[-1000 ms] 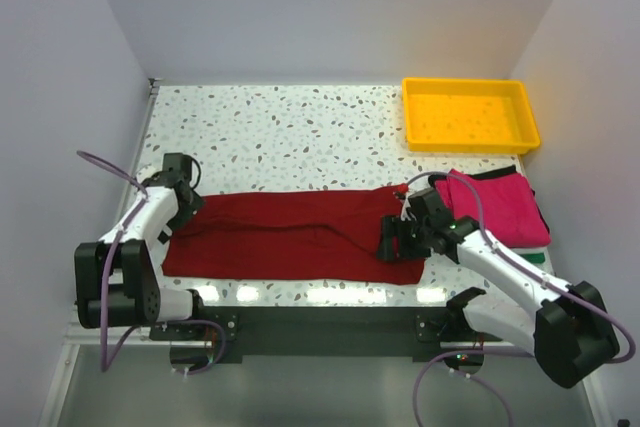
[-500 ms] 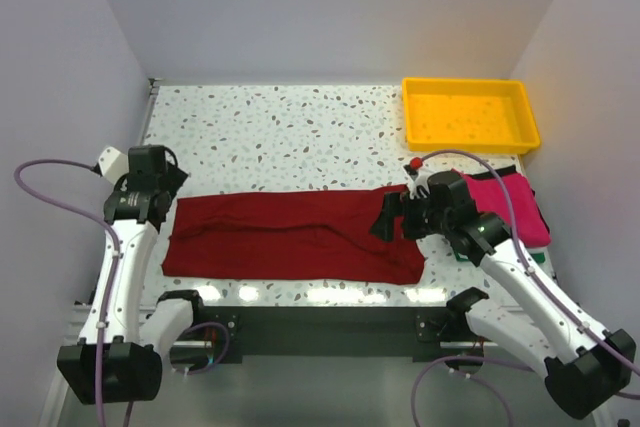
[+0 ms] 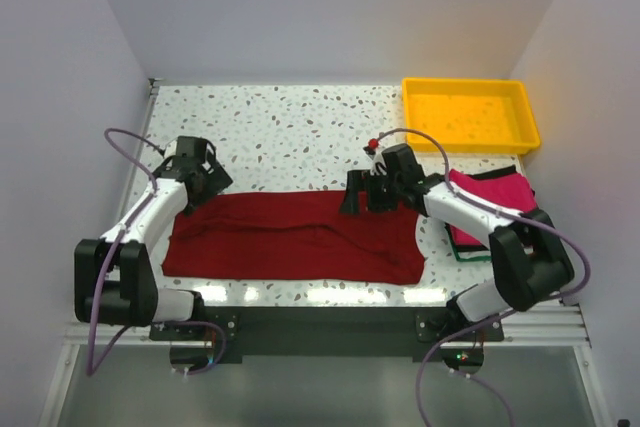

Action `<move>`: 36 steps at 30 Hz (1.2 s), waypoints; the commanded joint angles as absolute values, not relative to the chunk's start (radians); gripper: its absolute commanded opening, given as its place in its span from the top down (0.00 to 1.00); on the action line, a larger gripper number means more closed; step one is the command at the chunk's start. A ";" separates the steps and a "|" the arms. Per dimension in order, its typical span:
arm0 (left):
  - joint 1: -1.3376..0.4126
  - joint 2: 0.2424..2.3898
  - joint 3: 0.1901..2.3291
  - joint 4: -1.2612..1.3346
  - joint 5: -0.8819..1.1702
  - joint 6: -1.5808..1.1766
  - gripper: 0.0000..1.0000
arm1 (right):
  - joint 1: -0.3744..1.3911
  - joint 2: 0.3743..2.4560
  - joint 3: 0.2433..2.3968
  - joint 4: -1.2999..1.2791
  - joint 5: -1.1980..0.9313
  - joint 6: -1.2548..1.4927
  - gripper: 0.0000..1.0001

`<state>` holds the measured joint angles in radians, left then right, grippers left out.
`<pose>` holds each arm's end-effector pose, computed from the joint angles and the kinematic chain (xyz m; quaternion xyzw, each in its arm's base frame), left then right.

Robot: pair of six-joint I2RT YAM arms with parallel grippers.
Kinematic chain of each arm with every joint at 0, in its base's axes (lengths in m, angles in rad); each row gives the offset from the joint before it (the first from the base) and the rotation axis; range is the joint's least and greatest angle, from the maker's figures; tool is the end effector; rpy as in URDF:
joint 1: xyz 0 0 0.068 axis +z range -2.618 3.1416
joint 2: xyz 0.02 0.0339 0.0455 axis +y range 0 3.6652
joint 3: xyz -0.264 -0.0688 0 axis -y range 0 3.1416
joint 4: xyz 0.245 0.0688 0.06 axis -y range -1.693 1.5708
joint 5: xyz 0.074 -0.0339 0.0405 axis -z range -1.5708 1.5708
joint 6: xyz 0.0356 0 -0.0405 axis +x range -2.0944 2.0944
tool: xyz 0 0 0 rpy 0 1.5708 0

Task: Fold and stack the t-shirts
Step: Fold the tshirt

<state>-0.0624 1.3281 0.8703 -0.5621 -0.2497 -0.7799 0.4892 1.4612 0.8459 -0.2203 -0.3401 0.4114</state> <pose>0.2597 -0.0074 0.2229 -0.3670 0.8821 -0.0010 0.2953 0.2574 0.1505 0.2037 -0.0965 0.9167 0.2963 0.2501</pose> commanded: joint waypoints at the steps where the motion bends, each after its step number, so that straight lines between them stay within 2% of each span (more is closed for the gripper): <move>1: -0.066 1.386 0.853 -0.488 -0.244 -0.739 0.00 | 0.491 1.538 0.916 -0.130 -0.353 0.400 0.01; 8: -0.060 1.408 0.795 -0.550 -0.337 -0.738 0.00 | 0.520 1.652 0.930 -0.109 -0.403 0.405 0.01; 21: -0.021 1.396 0.742 -0.594 -0.354 -0.772 0.00 | 0.560 1.620 0.858 -0.069 -0.548 0.414 0.01; 31: -0.021 1.344 0.747 -0.626 -0.382 -0.782 0.00 | 0.563 1.534 0.908 -0.215 -0.298 0.321 0.02; 36: -0.020 1.333 0.746 -0.624 -0.382 -0.782 0.00 | 0.563 1.572 0.922 -0.221 -0.285 0.324 0.19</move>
<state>-0.0265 1.3586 0.7273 -0.6117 -0.3531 -0.7666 0.5621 1.5703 0.8864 -0.2005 -0.3344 0.3397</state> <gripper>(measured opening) 0.997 0.828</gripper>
